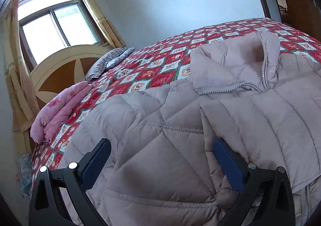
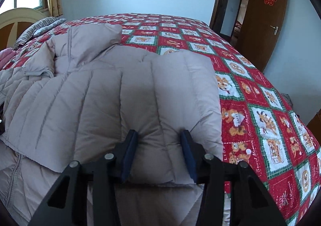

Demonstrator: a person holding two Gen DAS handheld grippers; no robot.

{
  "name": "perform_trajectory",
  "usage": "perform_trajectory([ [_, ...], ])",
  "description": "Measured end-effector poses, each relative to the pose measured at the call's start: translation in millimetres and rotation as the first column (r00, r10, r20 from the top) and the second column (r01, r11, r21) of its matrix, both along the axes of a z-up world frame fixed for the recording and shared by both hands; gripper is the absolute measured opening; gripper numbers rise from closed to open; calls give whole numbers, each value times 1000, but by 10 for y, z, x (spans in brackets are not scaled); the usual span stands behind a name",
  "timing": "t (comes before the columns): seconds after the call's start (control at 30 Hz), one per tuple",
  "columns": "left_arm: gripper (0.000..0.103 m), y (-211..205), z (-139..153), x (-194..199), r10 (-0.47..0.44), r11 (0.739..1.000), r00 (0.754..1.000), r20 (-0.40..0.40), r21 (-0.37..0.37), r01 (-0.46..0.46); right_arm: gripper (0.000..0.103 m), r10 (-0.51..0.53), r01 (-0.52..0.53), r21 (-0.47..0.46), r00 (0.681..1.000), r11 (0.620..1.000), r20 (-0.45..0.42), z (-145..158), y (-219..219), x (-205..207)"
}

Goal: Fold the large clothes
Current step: 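Lower the sleeve onto the jacket body and open the right tool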

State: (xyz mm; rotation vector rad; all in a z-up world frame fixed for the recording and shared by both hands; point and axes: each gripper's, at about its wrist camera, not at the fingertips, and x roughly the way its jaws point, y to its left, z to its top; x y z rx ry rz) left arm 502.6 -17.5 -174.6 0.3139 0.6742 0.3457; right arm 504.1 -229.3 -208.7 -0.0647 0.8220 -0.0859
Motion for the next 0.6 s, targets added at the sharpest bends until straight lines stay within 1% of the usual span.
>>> perform_trajectory([
  [0.1,102,38,-117,96,-3,999,999,-54,-49,0,50,0,-1,-31,1000,1000,-8,-41,45,14],
  [0.2,102,73,-206,170,-5,997,996,-90,-84,-2,51,-2,1,-45,1000,999,-15,-67,62,30],
  [0.33,102,45,-252,211,-4,997,995,-105,-82,-4,51,-7,6,-83,1000,997,-20,-90,113,44],
  [0.4,102,29,-261,216,-1,997,995,-102,-74,-6,51,-10,8,-116,1000,993,-20,-101,156,44],
  [0.47,102,19,-264,213,1,998,995,-96,-69,-8,51,-11,9,-130,1000,991,-22,-97,173,43],
  [0.53,102,26,-264,218,5,997,996,-90,-72,-12,51,-10,7,-121,1000,993,-22,-41,157,26],
  [0.6,102,40,-264,241,9,997,996,-87,-76,-16,51,-22,22,-74,1000,997,6,96,121,-57],
])
